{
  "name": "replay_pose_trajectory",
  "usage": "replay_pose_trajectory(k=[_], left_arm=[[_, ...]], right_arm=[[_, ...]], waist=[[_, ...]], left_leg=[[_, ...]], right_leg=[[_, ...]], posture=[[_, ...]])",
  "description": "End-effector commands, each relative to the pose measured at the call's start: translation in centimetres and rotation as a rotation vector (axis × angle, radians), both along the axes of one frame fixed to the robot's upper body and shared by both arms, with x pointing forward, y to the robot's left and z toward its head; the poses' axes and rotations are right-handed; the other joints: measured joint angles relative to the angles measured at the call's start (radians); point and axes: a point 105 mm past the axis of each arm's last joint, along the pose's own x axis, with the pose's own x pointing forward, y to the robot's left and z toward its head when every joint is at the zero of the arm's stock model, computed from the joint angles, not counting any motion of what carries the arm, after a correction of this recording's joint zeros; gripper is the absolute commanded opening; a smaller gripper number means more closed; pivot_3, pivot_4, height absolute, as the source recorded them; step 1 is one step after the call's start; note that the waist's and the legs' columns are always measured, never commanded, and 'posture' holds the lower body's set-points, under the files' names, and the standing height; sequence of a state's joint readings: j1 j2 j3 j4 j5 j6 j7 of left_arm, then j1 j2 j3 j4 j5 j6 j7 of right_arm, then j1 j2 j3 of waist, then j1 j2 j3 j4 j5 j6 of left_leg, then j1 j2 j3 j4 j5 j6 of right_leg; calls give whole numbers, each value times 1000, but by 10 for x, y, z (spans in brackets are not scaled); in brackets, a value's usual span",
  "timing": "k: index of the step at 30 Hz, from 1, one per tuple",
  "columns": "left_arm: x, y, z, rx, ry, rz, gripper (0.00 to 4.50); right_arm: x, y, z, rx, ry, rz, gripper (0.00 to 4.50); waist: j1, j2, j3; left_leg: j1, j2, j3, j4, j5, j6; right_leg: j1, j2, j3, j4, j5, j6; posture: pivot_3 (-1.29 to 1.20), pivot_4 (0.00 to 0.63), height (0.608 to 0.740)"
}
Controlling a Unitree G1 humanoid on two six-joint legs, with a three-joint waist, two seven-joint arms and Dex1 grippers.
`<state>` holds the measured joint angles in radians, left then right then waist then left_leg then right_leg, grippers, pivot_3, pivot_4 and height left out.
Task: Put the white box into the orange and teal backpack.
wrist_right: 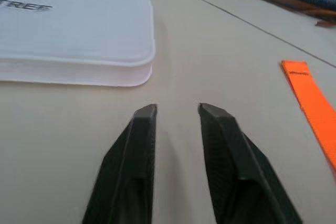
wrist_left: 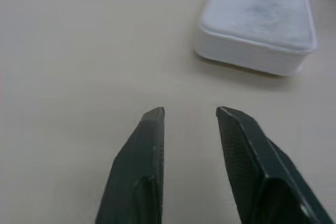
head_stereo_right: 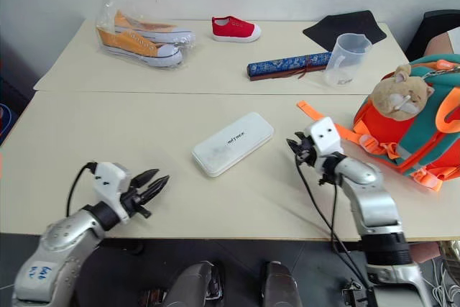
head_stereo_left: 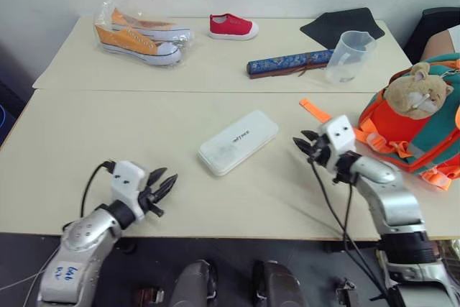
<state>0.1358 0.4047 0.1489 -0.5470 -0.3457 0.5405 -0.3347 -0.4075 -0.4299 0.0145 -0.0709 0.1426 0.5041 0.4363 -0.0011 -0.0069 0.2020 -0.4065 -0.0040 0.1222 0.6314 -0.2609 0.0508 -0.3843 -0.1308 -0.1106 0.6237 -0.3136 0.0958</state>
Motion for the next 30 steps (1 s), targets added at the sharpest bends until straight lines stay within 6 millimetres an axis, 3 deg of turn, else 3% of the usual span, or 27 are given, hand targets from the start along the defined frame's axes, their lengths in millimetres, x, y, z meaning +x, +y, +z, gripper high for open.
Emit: replay_pose_trajectory(k=[1, 2, 9, 17, 24, 30], left_arm=[[2, -9, 11, -18, -37, 33, 228], [3, -11, 12, -28, -35, 38, 45], [11, -26, 7, 2, -19, -1, 45], [20, -29, 7, 19, -22, -28, 45], [25, -28, 7, 46, -35, -64, 45], [22, -22, 3, 129, -32, -187, 45]], right_arm=[[12, 10, 14, -30, -42, -102, 0], [17, 13, 16, -29, -48, -118, 0], [56, 27, 23, -27, -71, -161, 0], [69, 49, 21, -15, -18, 38, 0], [54, 60, 20, -33, 49, 280, 0], [23, 57, 12, -77, 132, 467, 0]], waist=[[-1, 0, 0], [-2, 0, 0], [-5, 0, 0], [-24, 0, 0], [-27, 0, 0], [-27, 0, 0]], left_leg=[[0, 0, 0, 0, 0, 0], [0, 0, 0, 0, 0, 0], [-3, 0, 3, 0, 2, 0], [-4, 0, 4, -1, 6, 6], [-5, 0, 4, -1, 6, 6], [-5, 0, 3, -1, 6, 6]], right_leg=[[0, 0, 0, 0, 0, 0], [-1, 0, 0, 1, 0, 0], [-6, 1, 1, 4, 0, 0], [-6, 2, 1, 5, 0, 0], [-6, 1, 1, 5, 0, 0], [-6, 1, 1, 5, 0, 0]], posture=[[0, 150, 740], [0, 150, 740], [0, 150, 740], [0, 150, 740], [0, 150, 740], [0, 150, 740]])
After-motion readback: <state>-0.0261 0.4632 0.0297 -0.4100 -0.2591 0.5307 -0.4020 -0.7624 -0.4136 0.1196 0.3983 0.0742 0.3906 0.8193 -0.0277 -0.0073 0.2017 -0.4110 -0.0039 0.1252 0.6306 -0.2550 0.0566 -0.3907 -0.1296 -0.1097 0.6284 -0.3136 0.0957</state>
